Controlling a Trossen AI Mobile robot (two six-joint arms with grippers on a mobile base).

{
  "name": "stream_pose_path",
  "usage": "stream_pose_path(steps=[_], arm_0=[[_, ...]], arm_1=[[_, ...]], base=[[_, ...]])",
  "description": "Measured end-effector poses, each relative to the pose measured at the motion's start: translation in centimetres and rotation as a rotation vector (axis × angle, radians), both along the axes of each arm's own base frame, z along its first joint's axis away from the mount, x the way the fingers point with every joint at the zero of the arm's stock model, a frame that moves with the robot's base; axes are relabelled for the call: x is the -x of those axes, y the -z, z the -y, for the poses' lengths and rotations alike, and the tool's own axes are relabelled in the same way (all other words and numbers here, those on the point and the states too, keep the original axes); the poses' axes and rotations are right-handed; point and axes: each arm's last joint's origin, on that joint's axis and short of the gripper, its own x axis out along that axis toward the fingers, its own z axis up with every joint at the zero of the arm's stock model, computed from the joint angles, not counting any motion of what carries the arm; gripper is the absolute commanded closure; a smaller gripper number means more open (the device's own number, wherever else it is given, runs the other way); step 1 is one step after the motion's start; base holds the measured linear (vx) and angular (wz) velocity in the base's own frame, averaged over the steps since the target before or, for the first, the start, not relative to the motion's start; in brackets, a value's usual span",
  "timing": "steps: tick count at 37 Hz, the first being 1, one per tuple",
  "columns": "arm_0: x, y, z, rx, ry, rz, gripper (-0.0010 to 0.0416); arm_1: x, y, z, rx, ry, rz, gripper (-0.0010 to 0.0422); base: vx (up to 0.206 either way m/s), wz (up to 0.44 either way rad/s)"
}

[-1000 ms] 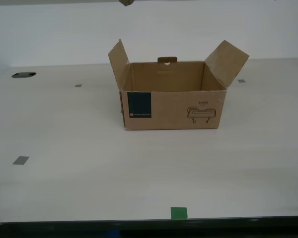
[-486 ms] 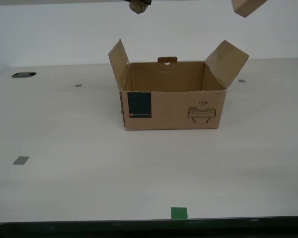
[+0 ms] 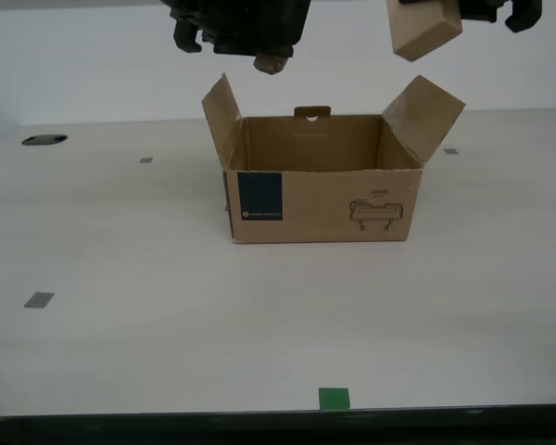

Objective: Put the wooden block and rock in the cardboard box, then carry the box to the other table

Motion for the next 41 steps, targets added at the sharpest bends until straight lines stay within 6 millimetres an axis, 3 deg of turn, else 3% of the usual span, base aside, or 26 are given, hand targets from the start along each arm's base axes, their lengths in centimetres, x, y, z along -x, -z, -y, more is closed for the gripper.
stream_pose_path(steps=[11,19,41], arm_0=[[-0.1,4.4,-1.4,0.012,-0.046,-0.039,0.0406],[-0.7,6.6,-2.4,0.033,-0.072,-0.099,0.0406],[-0.8,6.4,-2.7,0.030,-0.079,-0.095,0.0406]], arm_1=[[0.5,1.3,-0.2,0.043,0.015,0.001,0.0412],[0.6,1.4,-0.2,0.030,0.029,0.019,0.0412],[0.6,1.3,-0.1,0.092,-0.013,-0.029,0.0412]], base=[[0.000,0.000],[0.000,0.000],[0.000,0.000]])
